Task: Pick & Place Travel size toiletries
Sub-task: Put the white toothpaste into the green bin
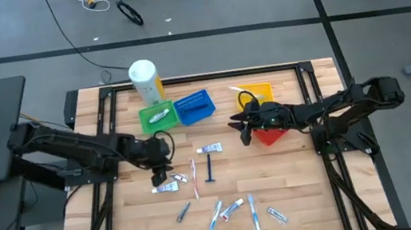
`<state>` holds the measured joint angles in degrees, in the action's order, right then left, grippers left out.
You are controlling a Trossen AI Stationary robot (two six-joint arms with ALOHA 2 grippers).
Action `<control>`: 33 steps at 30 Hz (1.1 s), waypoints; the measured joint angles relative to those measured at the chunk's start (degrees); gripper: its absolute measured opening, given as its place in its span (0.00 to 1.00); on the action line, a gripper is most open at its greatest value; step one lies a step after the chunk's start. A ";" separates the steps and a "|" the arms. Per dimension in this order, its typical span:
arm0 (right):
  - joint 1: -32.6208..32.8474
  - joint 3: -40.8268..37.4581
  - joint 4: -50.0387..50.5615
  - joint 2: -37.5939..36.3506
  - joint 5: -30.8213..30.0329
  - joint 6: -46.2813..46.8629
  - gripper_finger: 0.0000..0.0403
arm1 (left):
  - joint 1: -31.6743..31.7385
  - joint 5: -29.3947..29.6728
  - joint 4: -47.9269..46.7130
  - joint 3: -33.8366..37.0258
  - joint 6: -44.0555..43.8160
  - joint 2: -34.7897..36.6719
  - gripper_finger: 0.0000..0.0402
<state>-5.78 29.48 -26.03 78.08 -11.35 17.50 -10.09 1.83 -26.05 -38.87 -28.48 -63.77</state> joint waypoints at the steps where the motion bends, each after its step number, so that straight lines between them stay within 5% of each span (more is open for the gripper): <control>1: 0.00 -0.35 -0.61 0.00 0.00 0.00 0.36 | -0.87 1.53 -0.20 0.00 -0.79 -0.01 0.31; 18: -1.05 -0.75 -8.21 0.00 -0.13 -9.92 0.36 | -13.22 3.47 -4.78 0.83 -9.41 -6.50 0.54; 33: -1.07 -0.75 -8.07 0.00 -0.48 -10.49 0.36 | -18.33 3.25 -3.85 0.64 -11.81 -20.96 0.53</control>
<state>-6.85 28.73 -34.11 78.08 -11.84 7.01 -28.42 5.08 -29.90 -38.23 -40.29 -84.72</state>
